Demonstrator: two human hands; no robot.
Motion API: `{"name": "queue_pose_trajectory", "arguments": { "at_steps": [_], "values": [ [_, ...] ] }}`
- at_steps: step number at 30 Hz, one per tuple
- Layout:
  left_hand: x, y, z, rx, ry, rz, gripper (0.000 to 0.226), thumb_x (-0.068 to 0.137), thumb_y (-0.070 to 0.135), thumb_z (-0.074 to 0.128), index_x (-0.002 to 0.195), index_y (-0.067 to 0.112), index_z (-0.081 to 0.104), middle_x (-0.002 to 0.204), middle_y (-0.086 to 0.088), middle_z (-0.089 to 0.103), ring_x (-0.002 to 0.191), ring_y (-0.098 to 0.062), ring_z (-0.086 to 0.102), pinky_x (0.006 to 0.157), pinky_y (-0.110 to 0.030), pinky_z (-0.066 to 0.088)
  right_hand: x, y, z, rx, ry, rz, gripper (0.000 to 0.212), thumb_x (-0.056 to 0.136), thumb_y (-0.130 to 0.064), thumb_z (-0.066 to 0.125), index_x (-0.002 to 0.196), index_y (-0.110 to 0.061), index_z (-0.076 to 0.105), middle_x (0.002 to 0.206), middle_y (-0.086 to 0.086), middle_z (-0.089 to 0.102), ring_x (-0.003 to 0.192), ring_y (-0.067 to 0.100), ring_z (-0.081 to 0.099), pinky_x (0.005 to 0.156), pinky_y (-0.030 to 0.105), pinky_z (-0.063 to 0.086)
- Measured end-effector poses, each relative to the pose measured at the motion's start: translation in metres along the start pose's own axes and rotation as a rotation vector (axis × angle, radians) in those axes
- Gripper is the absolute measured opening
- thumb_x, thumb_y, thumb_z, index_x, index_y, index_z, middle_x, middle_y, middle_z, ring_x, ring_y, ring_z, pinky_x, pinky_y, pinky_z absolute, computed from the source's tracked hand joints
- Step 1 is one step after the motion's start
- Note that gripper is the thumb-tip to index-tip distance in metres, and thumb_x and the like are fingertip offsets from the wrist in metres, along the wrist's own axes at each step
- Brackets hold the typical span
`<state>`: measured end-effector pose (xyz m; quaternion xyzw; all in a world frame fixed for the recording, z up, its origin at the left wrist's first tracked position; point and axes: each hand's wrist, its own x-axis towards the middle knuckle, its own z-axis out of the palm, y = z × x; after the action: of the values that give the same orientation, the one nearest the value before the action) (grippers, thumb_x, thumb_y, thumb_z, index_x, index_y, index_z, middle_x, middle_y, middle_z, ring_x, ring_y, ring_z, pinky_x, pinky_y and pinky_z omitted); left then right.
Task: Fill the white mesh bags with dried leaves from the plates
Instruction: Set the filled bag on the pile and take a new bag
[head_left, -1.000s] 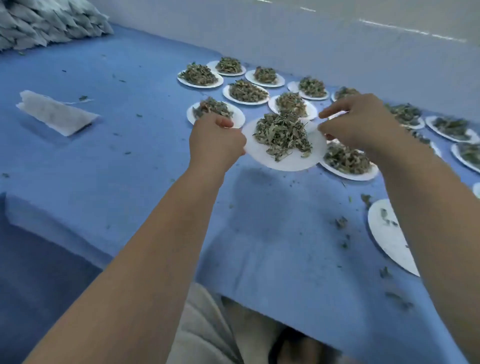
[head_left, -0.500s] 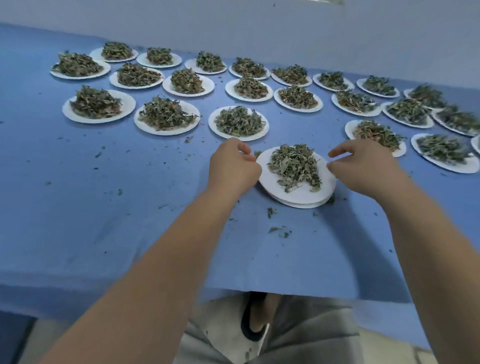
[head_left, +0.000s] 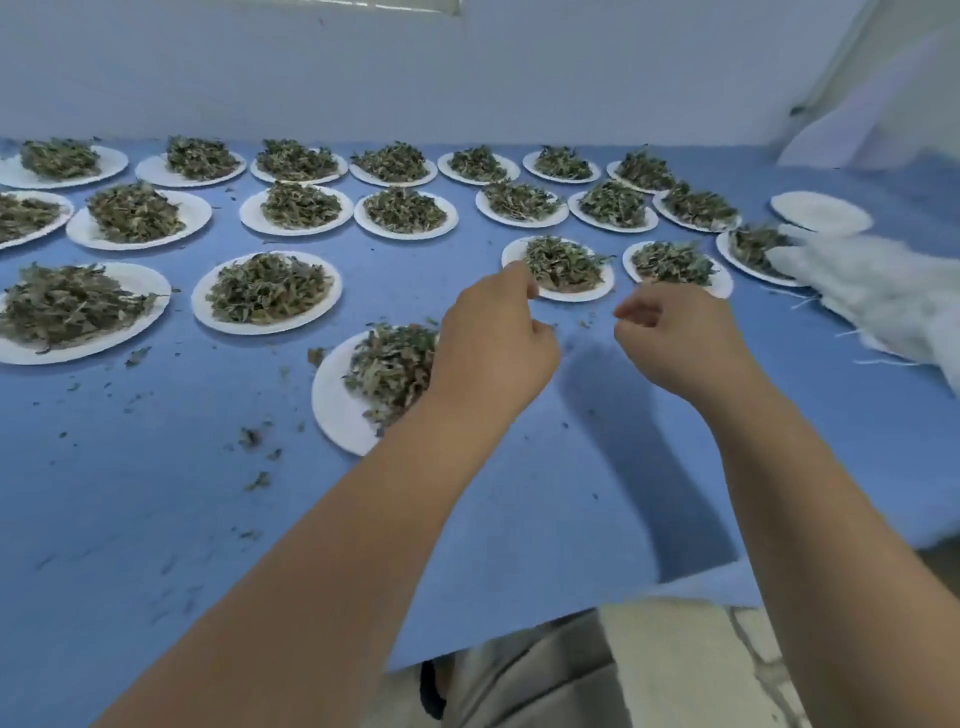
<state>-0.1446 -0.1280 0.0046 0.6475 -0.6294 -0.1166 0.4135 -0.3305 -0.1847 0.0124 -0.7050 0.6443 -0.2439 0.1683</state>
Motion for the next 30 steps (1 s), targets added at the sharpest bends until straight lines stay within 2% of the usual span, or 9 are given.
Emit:
{"name": "queue_pose_trajectory", "arguments": {
  "at_steps": [4,7,12,14,20,23,24,26,30],
  "values": [
    [0.011,0.050,0.075,-0.083,-0.190,-0.003,0.033,0.084,0.014,0.056,0.117,0.020,0.060,0.108,0.000,0.065,0.099,-0.024,0.060,0.080,-0.043,0.055,0.008,0.087,-0.029,-0.121,0.127,0.166,0.027,0.088,-0.024,0.058,0.111,-0.028,0.070,0.107,-0.002,0.069,0.090,0.015,0.062,0.075,0.025,0.040],
    [0.020,0.082,0.126,-0.173,-0.314,-0.008,0.037,0.083,0.012,0.055,0.119,0.019,0.064,0.112,-0.002,0.067,0.108,-0.024,0.060,0.086,-0.040,0.054,0.016,0.145,-0.048,-0.202,0.164,0.251,0.032,0.088,-0.017,0.056,0.116,-0.023,0.071,0.120,0.007,0.067,0.113,0.029,0.059,0.083,0.031,0.040],
    [0.027,0.112,0.191,-0.273,-0.385,-0.032,0.031,0.082,0.011,0.051,0.108,0.022,0.065,0.103,0.003,0.067,0.092,-0.022,0.064,0.070,-0.036,0.057,0.039,0.212,-0.073,-0.392,0.221,0.377,0.039,0.092,-0.018,0.048,0.122,-0.023,0.072,0.141,0.013,0.051,0.127,0.041,0.048,0.101,0.045,0.046],
    [0.027,0.114,0.207,-0.282,-0.384,-0.004,0.030,0.082,0.010,0.049,0.106,0.021,0.064,0.100,0.004,0.066,0.087,-0.024,0.064,0.067,-0.036,0.056,0.049,0.229,-0.080,-0.503,0.246,0.419,0.038,0.095,-0.023,0.045,0.125,-0.025,0.069,0.144,0.012,0.046,0.126,0.042,0.043,0.100,0.047,0.042],
    [0.033,0.108,0.232,-0.252,-0.340,0.022,0.025,0.080,0.011,0.049,0.097,0.023,0.063,0.089,0.007,0.066,0.075,-0.021,0.064,0.060,-0.034,0.056,0.068,0.250,-0.081,-0.548,0.281,0.420,0.030,0.093,-0.015,0.042,0.106,-0.008,0.068,0.114,0.017,0.064,0.114,0.039,0.048,0.089,0.044,0.043],
    [0.035,0.106,0.235,-0.265,-0.327,0.021,0.024,0.080,0.011,0.049,0.094,0.024,0.063,0.088,0.010,0.066,0.075,-0.016,0.062,0.059,-0.032,0.055,0.069,0.251,-0.079,-0.434,0.400,0.289,0.021,0.084,-0.002,0.047,0.070,-0.012,0.060,0.082,0.019,0.060,0.098,0.044,0.055,0.068,0.040,0.038],
    [0.035,0.106,0.235,-0.270,-0.327,0.021,0.024,0.079,0.011,0.049,0.093,0.025,0.063,0.088,0.011,0.067,0.076,-0.015,0.062,0.058,-0.031,0.054,0.068,0.253,-0.080,-0.404,0.437,0.255,0.021,0.081,0.000,0.048,0.069,-0.010,0.062,0.078,0.019,0.062,0.094,0.045,0.057,0.066,0.040,0.039],
    [0.035,0.105,0.235,-0.286,-0.332,0.003,0.025,0.079,0.011,0.049,0.093,0.026,0.063,0.088,0.011,0.066,0.074,-0.013,0.062,0.055,-0.028,0.053,0.070,0.255,-0.080,-0.402,0.473,0.256,0.022,0.081,-0.001,0.051,0.086,-0.005,0.072,0.085,0.020,0.068,0.093,0.045,0.058,0.070,0.041,0.045],
    [0.035,0.105,0.235,-0.295,-0.354,-0.019,0.027,0.079,0.012,0.049,0.094,0.029,0.063,0.088,0.011,0.065,0.073,-0.013,0.062,0.054,-0.026,0.051,0.079,0.263,-0.084,-0.364,0.446,0.365,0.014,0.086,-0.008,0.051,0.077,-0.002,0.059,0.075,0.019,0.060,0.077,0.037,0.051,0.061,0.036,0.036]
  ]
}}
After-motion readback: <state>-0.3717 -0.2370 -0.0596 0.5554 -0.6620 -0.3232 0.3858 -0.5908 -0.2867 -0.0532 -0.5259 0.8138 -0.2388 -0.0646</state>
